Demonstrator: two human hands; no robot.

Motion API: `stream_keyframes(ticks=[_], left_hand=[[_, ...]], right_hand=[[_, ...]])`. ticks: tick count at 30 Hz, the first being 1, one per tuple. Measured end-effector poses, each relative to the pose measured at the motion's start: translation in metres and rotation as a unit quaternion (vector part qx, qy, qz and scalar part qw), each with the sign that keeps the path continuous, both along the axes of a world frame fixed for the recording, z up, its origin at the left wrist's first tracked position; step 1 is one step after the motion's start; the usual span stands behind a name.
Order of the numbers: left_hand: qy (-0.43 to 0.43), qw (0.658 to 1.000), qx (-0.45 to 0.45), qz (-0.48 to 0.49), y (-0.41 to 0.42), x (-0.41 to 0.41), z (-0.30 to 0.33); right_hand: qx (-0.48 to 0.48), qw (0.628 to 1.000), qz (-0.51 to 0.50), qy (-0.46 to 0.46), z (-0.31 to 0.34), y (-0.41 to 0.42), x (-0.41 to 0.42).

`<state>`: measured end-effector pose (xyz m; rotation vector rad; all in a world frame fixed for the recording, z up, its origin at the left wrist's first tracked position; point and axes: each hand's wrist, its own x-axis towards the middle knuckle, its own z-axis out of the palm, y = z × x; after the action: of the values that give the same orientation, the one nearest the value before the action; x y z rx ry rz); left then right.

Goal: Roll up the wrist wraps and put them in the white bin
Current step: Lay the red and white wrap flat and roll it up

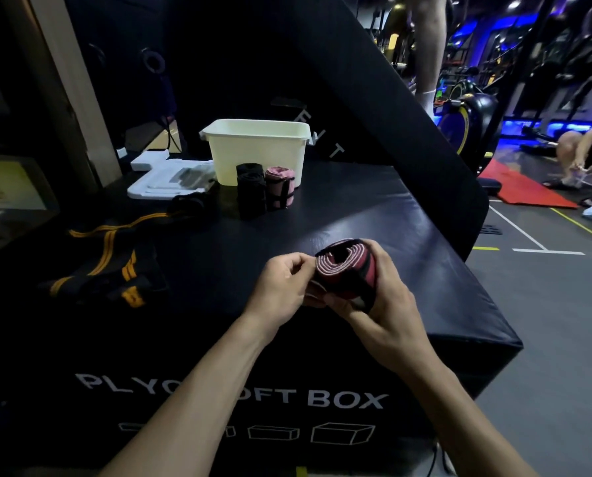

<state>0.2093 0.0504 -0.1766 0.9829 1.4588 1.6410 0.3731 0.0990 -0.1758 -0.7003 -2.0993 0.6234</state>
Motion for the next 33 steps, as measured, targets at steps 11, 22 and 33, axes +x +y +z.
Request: stream_keyframes(ticks=[11, 22, 33], left_hand=[[0.281, 0.954, 0.103, 0.008, -0.006, -0.022, -0.002], [0.251, 0.965, 0.082, 0.013, -0.001, -0.023, -0.002], [0.387, 0.912, 0.138, 0.016, -0.006, -0.025, 0.000]], right_hand=[[-0.066, 0.991, 0.115, 0.011, 0.005, 0.004, 0.009], [-0.135, 0.976, 0.170, 0.017, 0.004, 0.007, 0.012], [-0.144, 0.969, 0.202, -0.001, 0.003, 0.015, 0.019]])
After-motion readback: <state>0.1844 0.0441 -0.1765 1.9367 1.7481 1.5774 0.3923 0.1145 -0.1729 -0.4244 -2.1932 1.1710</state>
